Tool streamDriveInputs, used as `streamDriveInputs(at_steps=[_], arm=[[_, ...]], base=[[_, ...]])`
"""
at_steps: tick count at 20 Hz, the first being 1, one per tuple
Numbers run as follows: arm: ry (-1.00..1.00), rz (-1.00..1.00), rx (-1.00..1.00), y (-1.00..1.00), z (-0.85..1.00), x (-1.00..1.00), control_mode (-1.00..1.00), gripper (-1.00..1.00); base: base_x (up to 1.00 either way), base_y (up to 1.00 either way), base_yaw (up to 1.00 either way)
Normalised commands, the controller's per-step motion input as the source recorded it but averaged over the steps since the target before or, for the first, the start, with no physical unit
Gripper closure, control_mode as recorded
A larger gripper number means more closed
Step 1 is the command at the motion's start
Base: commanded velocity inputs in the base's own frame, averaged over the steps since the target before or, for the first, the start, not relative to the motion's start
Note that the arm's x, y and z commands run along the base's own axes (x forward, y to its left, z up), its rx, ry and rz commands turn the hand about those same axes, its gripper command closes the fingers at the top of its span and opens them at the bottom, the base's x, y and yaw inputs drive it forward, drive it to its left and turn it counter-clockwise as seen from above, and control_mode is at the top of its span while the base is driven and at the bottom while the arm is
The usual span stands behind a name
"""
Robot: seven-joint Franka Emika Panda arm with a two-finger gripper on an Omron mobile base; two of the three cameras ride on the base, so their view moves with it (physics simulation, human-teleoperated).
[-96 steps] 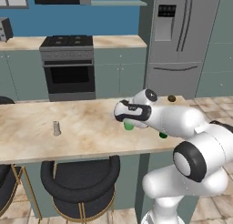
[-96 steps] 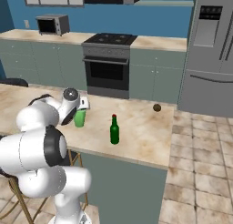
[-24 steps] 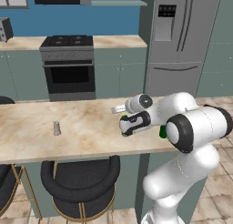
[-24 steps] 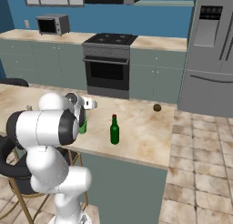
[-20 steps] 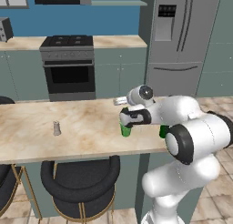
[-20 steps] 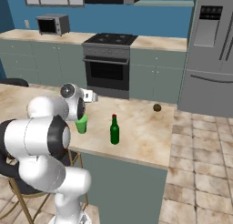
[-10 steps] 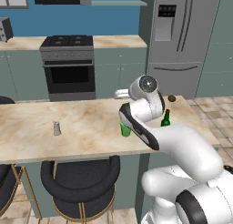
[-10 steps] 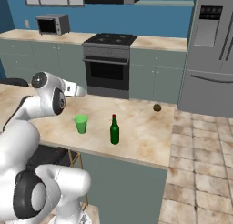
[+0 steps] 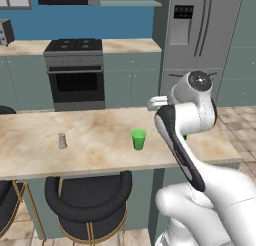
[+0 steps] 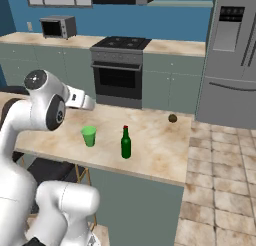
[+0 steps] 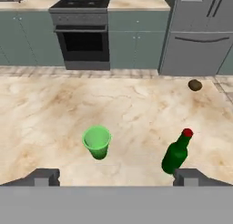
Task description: Open the cabinet directly in front. Then move the beer and the cup to the dining counter with the candle on it.
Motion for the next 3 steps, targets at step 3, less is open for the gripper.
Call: streamDriveInputs(at_steps=[3], arm=[[-0.06, 0.0, 0.0, -0.27, -0.69, -1.0, -1.0, -1.0]], base=[[0.0, 0.0, 0.0]])
